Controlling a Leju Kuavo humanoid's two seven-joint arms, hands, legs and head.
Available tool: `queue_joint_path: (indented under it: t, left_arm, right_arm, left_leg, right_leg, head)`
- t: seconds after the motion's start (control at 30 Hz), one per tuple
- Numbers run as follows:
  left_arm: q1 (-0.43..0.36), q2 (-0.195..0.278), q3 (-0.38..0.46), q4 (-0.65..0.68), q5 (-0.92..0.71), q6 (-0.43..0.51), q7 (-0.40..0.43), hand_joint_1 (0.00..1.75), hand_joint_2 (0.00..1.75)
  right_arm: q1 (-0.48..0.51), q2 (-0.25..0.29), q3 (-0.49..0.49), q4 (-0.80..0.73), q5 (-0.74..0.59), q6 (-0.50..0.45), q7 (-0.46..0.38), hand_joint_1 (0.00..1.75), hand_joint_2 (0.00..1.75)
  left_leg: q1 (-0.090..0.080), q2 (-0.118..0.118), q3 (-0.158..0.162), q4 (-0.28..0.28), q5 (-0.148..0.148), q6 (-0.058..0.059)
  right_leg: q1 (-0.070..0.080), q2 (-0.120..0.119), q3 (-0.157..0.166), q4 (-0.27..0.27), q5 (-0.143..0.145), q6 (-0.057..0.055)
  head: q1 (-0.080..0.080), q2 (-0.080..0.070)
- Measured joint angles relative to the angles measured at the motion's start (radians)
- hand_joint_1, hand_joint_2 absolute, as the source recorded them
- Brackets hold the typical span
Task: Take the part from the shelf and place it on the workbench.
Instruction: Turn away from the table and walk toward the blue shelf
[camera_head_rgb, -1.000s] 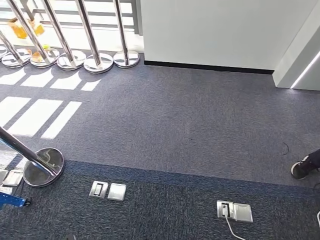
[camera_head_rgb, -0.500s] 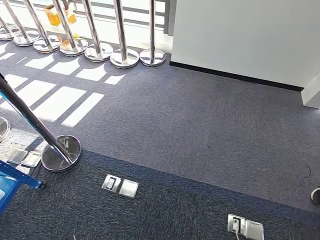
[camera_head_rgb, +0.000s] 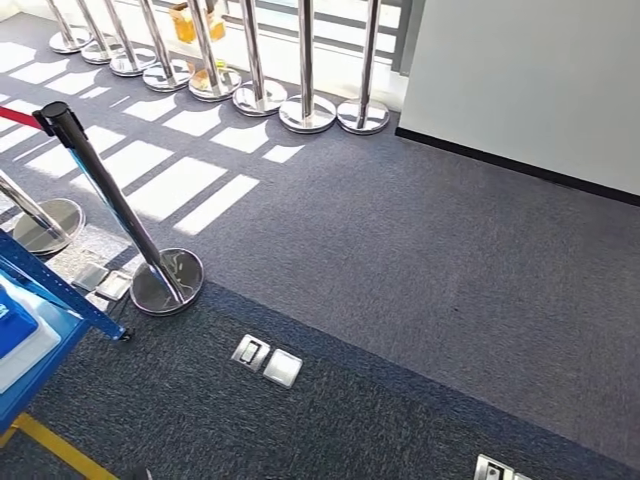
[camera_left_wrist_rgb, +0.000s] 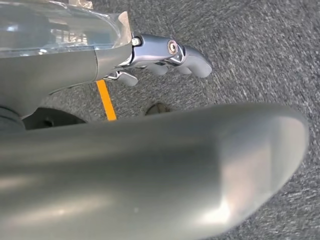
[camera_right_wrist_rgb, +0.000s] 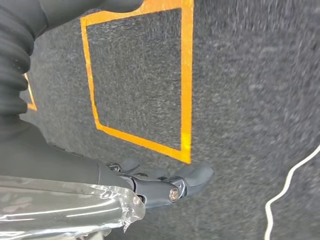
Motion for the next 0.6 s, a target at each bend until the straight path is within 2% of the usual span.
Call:
queue_joint_path:
  t: [0.07,0.1,0.13,0.2,0.23,0.27,0.33,0.37,0.4,0.43,0.47,0.5,0.53,0.57,0.6]
  left_arm:
    - [-0.001,0.001,0.0,0.0,0.0,-0.001,-0.005,0.0,0.0]
    - [-0.001,0.001,0.0,0.0,0.0,-0.002,-0.007,0.0,0.0]
    - [-0.001,0.001,0.001,0.0,0.0,-0.003,-0.009,0.0,0.0]
    - [0.0,0.001,0.004,0.0,0.0,-0.005,-0.009,0.0,0.0]
    - [0.001,0.001,0.006,0.0,0.0,-0.006,-0.009,0.0,0.0]
    - [0.0,0.001,0.006,0.0,0.0,-0.006,-0.009,0.0,0.0]
    - [0.0,0.001,0.007,0.0,0.0,-0.008,-0.01,0.0,0.0]
    - [0.0,0.001,0.007,0.0,0.0,-0.008,-0.01,0.0,0.0]
    - [0.0,0.001,0.008,0.0,0.0,-0.009,-0.011,0.0,0.0]
    - [0.0,0.001,0.008,0.0,0.0,-0.009,-0.012,0.0,0.0]
    - [0.0,0.001,0.008,0.0,0.0,-0.009,-0.012,0.0,0.0]
    - [0.0,0.001,0.008,0.0,0.0,-0.009,-0.012,0.0,0.0]
    - [0.0,0.001,0.008,0.0,0.0,-0.009,-0.012,0.0,0.0]
    - [-0.001,0.001,0.008,0.0,0.0,-0.009,-0.012,0.0,0.0]
    - [-0.001,0.0,0.008,0.0,0.0,-0.009,-0.012,0.0,0.0]
  right_arm:
    - [-0.004,0.008,0.004,0.003,0.018,0.005,0.001,0.0,1.75]
    - [-0.007,0.011,0.006,0.004,0.025,0.006,0.001,0.0,1.75]
    - [-0.009,0.014,0.008,0.005,0.03,0.006,0.001,0.0,1.75]
    - [-0.015,0.019,0.012,0.006,0.037,0.004,0.001,0.0,1.75]
    - [-0.017,0.021,0.014,0.006,0.04,0.003,0.001,0.0,1.75]
    - [-0.019,0.022,0.016,0.007,0.042,0.002,0.0,0.0,1.75]
    - [-0.018,0.023,0.018,0.008,0.046,0.003,0.001,0.0,1.75]
    - [-0.017,0.023,0.019,0.009,0.047,0.003,0.001,0.0,1.75]
    - [-0.015,0.023,0.021,0.01,0.048,0.004,0.001,0.0,1.75]
    - [-0.013,0.023,0.022,0.01,0.049,0.005,0.001,0.0,1.75]
    - [-0.012,0.023,0.024,0.011,0.049,0.006,0.001,0.0,1.75]
    - [-0.011,0.023,0.025,0.011,0.051,0.006,0.001,0.0,1.75]
    - [-0.011,0.023,0.026,0.012,0.052,0.006,0.001,0.0,1.75]
    - [-0.011,0.023,0.026,0.012,0.054,0.006,0.002,0.0,1.75]
    - [-0.011,0.023,0.027,0.012,0.056,0.007,0.002,0.0,1.75]
  left_leg:
    - [-0.005,0.041,0.062,-0.122,0.042,0.003]
    - [-0.009,0.055,0.074,-0.149,0.046,0.008]
    - [-0.014,0.058,0.075,-0.155,0.042,0.014]
    - [-0.016,0.04,0.072,-0.157,0.045,0.029]
    - [-0.016,0.031,0.072,-0.159,0.046,0.035]
    - [-0.015,0.023,0.072,-0.16,0.048,0.041]
    - [-0.016,0.007,0.072,-0.161,0.048,0.051]
    - [-0.019,-0.002,0.072,-0.16,0.048,0.054]
    - [-0.021,-0.013,0.072,-0.16,0.048,0.055]
    - [-0.023,-0.025,0.074,-0.16,0.048,0.056]
    - [-0.025,-0.038,0.076,-0.16,0.048,0.056]
    - [-0.026,-0.05,0.079,-0.16,0.048,0.057]
    - [-0.027,-0.06,0.081,-0.16,0.048,0.056]
    - [-0.027,-0.071,0.081,-0.159,0.048,0.056]
    - [-0.027,-0.08,0.079,-0.158,0.049,0.053]
  right_leg:
    - [0.004,-0.015,0.006,0.003,-0.008,0.011]
    - [0.006,-0.022,0.008,0.004,-0.011,0.017]
    - [0.008,-0.03,0.01,0.004,-0.012,0.023]
    - [0.004,-0.042,0.014,0.005,-0.018,0.032]
    - [0.001,-0.033,0.012,0.016,-0.03,0.035]
    - [0.0,-0.017,0.0,0.045,-0.053,0.037]
    - [0.0,0.024,-0.055,0.17,-0.121,0.037]
    - [0.001,0.035,-0.09,0.243,-0.149,0.036]
    - [0.002,0.04,-0.117,0.295,-0.16,0.034]
    - [0.003,0.043,-0.129,0.31,-0.15,0.03]
    - [0.005,0.047,-0.12,0.28,-0.119,0.026]
    - [0.007,0.058,-0.096,0.216,-0.074,0.02]
    - [0.009,0.078,-0.067,0.147,-0.037,0.013]
    - [0.01,0.097,-0.044,0.086,-0.009,0.008]
    - [0.012,0.112,-0.029,0.048,0.003,0.003]
  head:
    - [0.0,0.0]
    - [0.001,0.0]
    - [0.002,0.0]
    - [0.002,0.0]
    - [0.002,0.0]
    - [0.003,0.0]
    - [0.004,0.0]
    - [0.005,0.0]
    - [0.005,0.0]
    - [0.004,0.0]
    - [0.004,0.0]
    - [0.004,0.0]
    - [0.004,0.0]
    - [0.004,0.0]
    - [0.004,0.0]
